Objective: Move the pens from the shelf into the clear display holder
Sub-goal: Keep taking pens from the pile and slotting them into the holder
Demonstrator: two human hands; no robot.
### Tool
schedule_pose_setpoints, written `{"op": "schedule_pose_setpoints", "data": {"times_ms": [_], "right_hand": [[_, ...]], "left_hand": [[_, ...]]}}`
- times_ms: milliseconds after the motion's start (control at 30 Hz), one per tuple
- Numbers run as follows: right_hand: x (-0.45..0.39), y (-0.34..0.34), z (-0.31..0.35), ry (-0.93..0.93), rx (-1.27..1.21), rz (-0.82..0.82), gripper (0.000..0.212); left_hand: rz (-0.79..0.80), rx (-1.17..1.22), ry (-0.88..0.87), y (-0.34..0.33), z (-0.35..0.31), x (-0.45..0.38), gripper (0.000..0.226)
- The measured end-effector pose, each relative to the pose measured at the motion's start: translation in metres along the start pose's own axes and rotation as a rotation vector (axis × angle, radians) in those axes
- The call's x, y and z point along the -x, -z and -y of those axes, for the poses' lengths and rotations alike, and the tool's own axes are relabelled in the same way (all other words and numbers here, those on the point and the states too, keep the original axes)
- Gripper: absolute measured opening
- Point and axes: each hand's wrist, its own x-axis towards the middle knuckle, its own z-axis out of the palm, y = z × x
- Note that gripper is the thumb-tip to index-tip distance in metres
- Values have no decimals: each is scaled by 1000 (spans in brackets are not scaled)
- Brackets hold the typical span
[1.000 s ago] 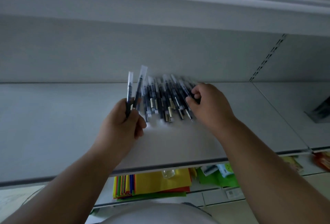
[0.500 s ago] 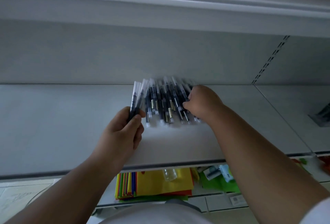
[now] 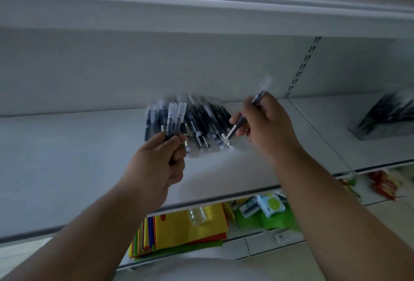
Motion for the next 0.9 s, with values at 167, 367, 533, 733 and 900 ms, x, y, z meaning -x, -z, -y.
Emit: {"op": "schedule_pose_setpoints", "data": {"times_ms": [167,367,533,733,900], "right_hand": [[24,57,-13,38,-37,-139,32],[67,167,-37,33,62,-276,30],[104,276,-63,115,240,-341,11],[134,414,-100,110,297,-527,8],[131,487,-131,48,308,-508,34]], "left_hand": [[165,125,144,-58,16,-4,27],[342,116,256,-162,56,4,29],[441,143,309,-269,104,21,29],[522,71,369,-407,162,50,30],[542,39,363,-491,190,55,26]]}}
